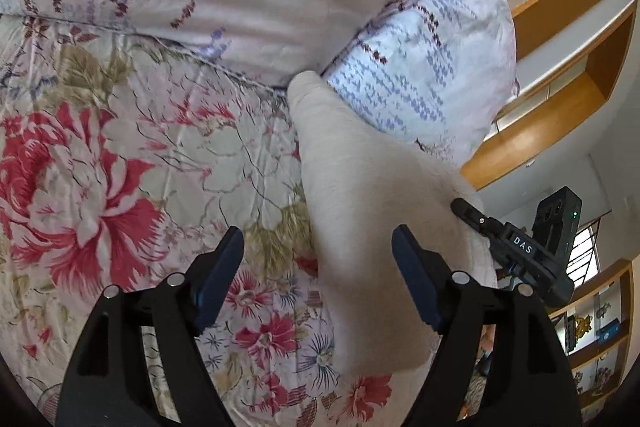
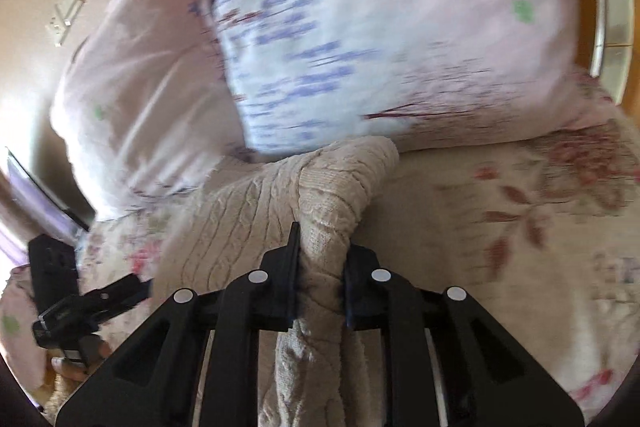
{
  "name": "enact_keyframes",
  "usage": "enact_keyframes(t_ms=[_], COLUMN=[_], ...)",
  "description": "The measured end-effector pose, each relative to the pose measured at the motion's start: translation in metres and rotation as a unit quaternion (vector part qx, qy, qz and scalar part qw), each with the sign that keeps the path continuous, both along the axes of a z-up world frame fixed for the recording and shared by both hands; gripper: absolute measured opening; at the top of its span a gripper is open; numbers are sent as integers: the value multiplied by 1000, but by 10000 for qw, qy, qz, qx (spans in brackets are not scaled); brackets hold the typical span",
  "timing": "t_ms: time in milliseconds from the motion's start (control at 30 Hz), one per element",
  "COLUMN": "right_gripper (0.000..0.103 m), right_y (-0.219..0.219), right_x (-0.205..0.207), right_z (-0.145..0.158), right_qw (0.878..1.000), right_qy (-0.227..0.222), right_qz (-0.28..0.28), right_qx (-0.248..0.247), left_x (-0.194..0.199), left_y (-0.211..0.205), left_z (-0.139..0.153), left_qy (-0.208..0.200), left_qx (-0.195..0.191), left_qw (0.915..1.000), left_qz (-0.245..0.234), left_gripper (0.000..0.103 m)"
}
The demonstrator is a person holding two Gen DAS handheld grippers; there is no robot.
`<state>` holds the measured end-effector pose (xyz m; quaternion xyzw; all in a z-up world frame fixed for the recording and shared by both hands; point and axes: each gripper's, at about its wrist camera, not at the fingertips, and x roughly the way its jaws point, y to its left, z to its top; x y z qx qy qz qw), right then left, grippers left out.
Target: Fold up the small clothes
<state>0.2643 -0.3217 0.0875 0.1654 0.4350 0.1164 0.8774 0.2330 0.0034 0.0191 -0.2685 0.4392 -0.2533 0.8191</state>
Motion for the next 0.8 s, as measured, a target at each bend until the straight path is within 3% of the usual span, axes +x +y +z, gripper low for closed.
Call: enact_keyframes(t_ms=[167, 367, 533, 667, 800], right_gripper=[17, 17, 17, 21, 42], right_y=[-31, -33, -35, -42, -63], right_x=[-4, -4, -12, -9, -19], right_z=[-5, -25, -15, -30, -30], right_qw=[9962, 9921, 9945, 9941, 9970], right_qy=[97, 261, -129, 263, 481], right_qz=[-273, -225, -207, -249, -484], right_qx=[-826, -1204, -1016, -1027, -360], left_x=[-2, -3, -7, -8, -12], left_y=[-12, -32, -45, -52, -58], left_z=[-3, -1, 1, -1, -1], left_qy=[11, 67, 56, 84, 48], left_qx=[97, 184, 330, 342, 384], left_qw=[9997, 9987, 9972, 9963, 9951], left_qz=[-203, -466, -674, -784, -908], left_gripper=[76, 76, 76, 76, 76])
